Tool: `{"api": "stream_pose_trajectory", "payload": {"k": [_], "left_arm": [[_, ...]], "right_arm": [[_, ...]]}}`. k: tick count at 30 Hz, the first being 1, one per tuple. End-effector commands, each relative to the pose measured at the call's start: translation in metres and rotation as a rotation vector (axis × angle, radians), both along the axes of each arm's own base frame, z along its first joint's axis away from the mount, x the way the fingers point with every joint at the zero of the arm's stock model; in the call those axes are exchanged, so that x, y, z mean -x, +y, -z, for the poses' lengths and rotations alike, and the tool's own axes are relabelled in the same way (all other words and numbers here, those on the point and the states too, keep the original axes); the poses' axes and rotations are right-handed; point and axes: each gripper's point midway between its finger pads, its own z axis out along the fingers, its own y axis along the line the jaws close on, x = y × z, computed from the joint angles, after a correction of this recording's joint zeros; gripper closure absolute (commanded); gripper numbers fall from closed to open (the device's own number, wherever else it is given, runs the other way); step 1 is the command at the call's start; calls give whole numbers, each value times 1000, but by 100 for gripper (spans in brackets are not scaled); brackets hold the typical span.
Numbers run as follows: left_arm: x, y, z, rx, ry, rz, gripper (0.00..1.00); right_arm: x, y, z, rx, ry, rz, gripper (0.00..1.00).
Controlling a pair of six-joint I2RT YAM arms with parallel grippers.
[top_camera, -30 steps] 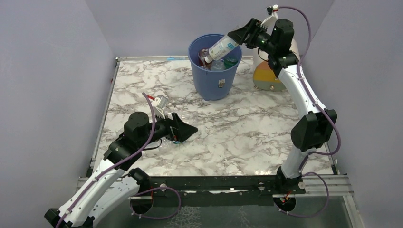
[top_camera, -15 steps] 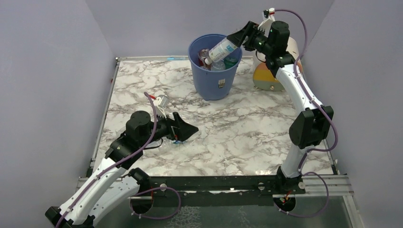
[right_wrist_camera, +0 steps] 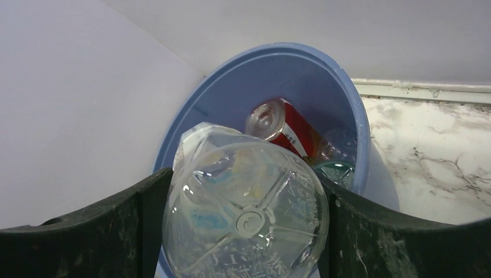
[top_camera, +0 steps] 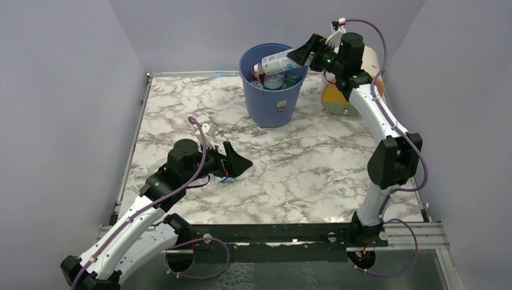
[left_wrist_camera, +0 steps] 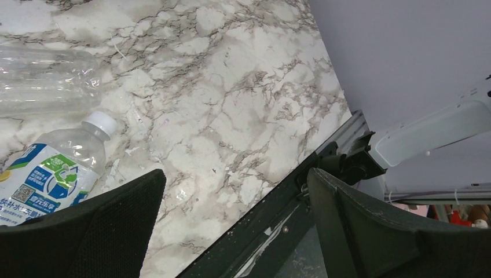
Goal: Put the plastic bottles in the bin
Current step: Place the plastic bottle in the trash bin, then pick up the plastic bottle at the center of the board.
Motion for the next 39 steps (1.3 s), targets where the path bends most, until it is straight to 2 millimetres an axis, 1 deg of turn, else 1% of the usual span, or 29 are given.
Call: {"api": "stream_pose_trajectory", "payload": {"k": [1, 5, 7, 11, 13, 17, 22, 26, 29, 33, 37, 39], "left_arm": [[-6, 5, 12, -32, 12, -42, 1], [-8, 4, 13, -33, 15, -45, 1], [-9, 4, 14, -37, 17, -45, 1], [-9, 5, 15, -38, 19, -50, 1], [-9, 5, 17, -39, 24, -52, 1], [-8, 5, 19, -41, 28, -53, 1], [-9, 4, 21, -47, 33, -50, 1], [-9, 7, 20, -54, 28, -58, 1], [-9, 10, 23, -79, 31, -67, 1], [-11, 15, 32, -121, 45, -87, 1], [-19, 26, 54, -236, 101, -134, 1], [-22, 33, 61, -293, 122, -164, 1]], "right_arm": [[0, -1, 3, 10, -1, 7, 15], [-1, 4, 2, 12, -8, -4, 11], [-5, 9, -2, 11, -16, -14, 10], [-14, 18, -2, 5, -10, -34, 8], [-14, 21, -7, 1, -33, -39, 4], [-13, 25, -20, -9, -62, -53, 4], [-29, 27, -22, 6, -60, -41, 4], [-34, 32, -27, -12, -64, -51, 4], [-26, 31, -28, -23, -63, -48, 4], [-7, 26, -32, -15, -64, -55, 4], [28, 21, -44, -23, -74, -79, 4], [47, 17, -50, -26, -79, -85, 4]]}}
